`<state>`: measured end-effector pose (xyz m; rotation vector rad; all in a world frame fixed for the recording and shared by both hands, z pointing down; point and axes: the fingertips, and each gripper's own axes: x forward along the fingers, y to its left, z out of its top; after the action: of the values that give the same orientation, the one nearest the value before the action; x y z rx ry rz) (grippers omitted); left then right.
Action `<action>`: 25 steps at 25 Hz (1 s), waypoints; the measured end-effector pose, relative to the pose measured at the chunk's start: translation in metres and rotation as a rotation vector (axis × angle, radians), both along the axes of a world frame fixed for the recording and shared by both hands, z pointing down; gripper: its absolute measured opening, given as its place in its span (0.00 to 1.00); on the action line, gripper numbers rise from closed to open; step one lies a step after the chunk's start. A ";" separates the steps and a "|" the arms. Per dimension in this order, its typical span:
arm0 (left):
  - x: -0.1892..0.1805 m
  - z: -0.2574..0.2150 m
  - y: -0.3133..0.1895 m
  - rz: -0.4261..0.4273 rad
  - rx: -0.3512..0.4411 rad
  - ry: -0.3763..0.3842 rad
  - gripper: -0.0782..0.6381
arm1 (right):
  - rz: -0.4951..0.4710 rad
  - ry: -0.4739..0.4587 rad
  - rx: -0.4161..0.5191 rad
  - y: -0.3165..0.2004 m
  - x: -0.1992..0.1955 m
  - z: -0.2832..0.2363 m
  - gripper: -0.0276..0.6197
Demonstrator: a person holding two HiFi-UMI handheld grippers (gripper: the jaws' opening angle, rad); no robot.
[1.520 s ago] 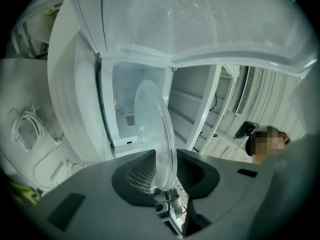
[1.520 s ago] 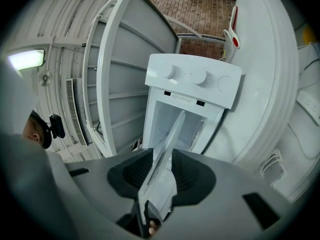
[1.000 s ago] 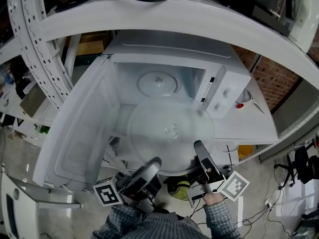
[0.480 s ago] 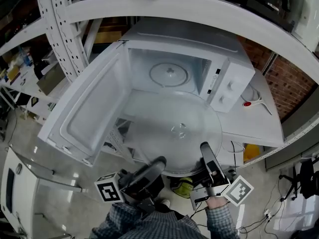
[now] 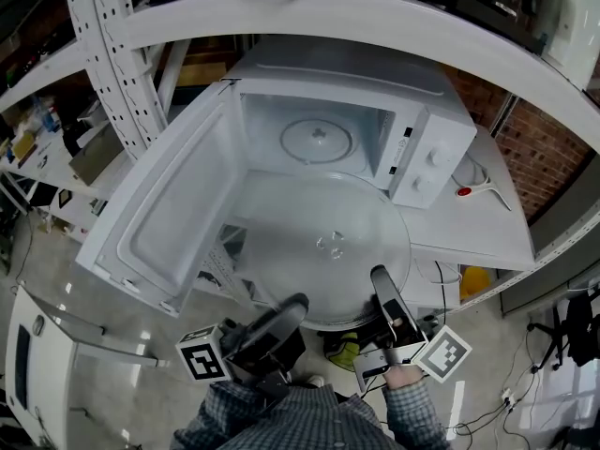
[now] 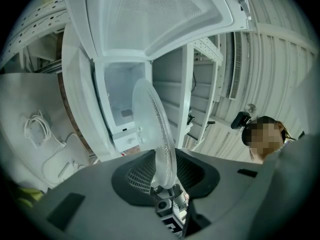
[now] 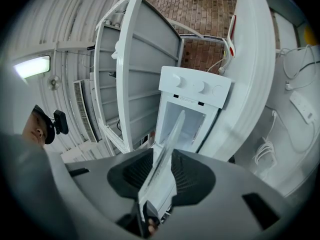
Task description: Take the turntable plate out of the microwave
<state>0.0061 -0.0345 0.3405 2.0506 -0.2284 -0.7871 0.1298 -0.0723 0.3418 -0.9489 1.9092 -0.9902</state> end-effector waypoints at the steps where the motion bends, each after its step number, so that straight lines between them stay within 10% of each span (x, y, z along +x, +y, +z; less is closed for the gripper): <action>1: -0.002 0.002 -0.001 0.000 -0.006 -0.001 0.25 | 0.003 -0.003 -0.007 -0.001 -0.002 0.002 0.22; 25: -0.010 0.007 -0.019 0.018 -0.026 0.014 0.26 | 0.019 0.004 -0.031 -0.016 -0.009 0.004 0.21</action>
<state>-0.0043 -0.0533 0.3479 2.0191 -0.2110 -0.7835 0.1207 -0.0885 0.3460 -0.9855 1.8902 -1.0104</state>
